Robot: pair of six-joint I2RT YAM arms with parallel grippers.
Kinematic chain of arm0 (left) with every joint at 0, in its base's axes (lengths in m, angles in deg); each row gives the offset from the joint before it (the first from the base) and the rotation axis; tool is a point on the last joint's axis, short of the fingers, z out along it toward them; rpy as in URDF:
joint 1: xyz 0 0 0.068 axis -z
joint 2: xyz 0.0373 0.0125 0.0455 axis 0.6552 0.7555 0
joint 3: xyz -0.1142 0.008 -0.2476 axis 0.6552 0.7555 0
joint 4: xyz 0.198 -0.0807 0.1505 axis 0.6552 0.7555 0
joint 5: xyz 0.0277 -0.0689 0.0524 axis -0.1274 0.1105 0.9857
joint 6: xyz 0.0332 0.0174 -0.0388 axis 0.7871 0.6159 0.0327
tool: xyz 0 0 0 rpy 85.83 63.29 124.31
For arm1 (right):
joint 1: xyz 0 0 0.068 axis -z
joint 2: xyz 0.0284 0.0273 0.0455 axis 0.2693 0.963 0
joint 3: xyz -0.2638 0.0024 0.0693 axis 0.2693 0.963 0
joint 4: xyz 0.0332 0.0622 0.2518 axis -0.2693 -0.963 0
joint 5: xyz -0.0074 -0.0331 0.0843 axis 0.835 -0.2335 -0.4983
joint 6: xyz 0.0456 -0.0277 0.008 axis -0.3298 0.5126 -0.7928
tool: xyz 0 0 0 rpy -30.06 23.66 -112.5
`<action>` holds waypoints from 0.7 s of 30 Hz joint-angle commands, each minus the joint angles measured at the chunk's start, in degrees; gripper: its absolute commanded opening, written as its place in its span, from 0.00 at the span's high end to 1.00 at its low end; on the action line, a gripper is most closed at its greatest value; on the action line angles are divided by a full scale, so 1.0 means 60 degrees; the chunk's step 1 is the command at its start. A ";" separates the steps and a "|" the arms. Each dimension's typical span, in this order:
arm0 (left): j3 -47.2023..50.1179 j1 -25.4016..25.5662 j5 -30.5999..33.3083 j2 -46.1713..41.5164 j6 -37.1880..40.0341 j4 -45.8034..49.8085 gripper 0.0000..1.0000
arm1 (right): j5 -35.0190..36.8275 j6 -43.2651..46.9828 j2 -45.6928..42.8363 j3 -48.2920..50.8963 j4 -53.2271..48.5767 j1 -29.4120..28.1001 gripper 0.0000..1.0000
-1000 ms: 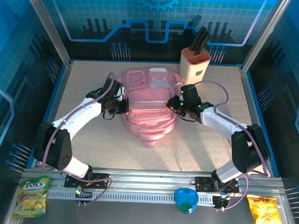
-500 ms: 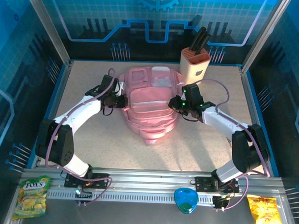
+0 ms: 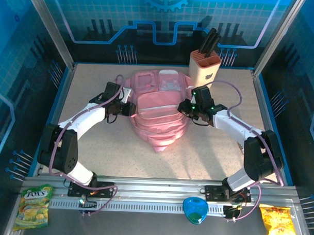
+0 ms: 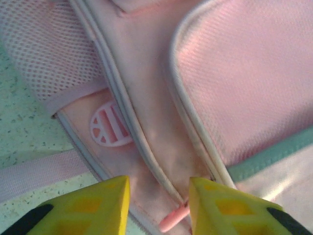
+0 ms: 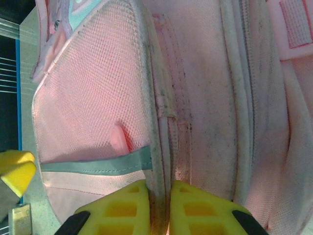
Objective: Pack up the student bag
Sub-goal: Unzip the student bag at the top-center of the table.
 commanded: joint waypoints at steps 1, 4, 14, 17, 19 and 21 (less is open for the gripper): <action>0.0446 -0.0031 -0.0558 -0.0336 0.1761 -0.0192 0.61 | -0.0037 0.0309 0.0202 -0.0662 -0.0516 0.0341 0.86; 0.0964 -0.0031 -0.0583 -0.0539 0.2778 -0.0725 0.59 | -0.0035 0.0438 0.0313 -0.0890 -0.0720 0.0363 0.86; 0.0146 -0.0068 -0.1512 0.0439 0.4279 -0.0081 0.60 | -0.0062 0.0280 0.0256 -0.0619 -0.0463 0.0399 0.86; -0.0134 -0.0077 -0.1317 0.0699 0.4316 0.0041 0.61 | -0.0079 0.0273 0.0227 -0.0586 -0.0454 0.0396 0.86; -0.0298 -0.0069 -0.1183 0.0879 0.4303 0.0154 0.68 | -0.0060 0.0250 0.0199 -0.0563 -0.0429 0.0399 0.86; -0.0393 -0.0068 -0.1240 0.0971 0.4287 0.0251 0.76 | -0.0010 0.0255 0.0154 -0.0534 -0.0418 0.0390 0.86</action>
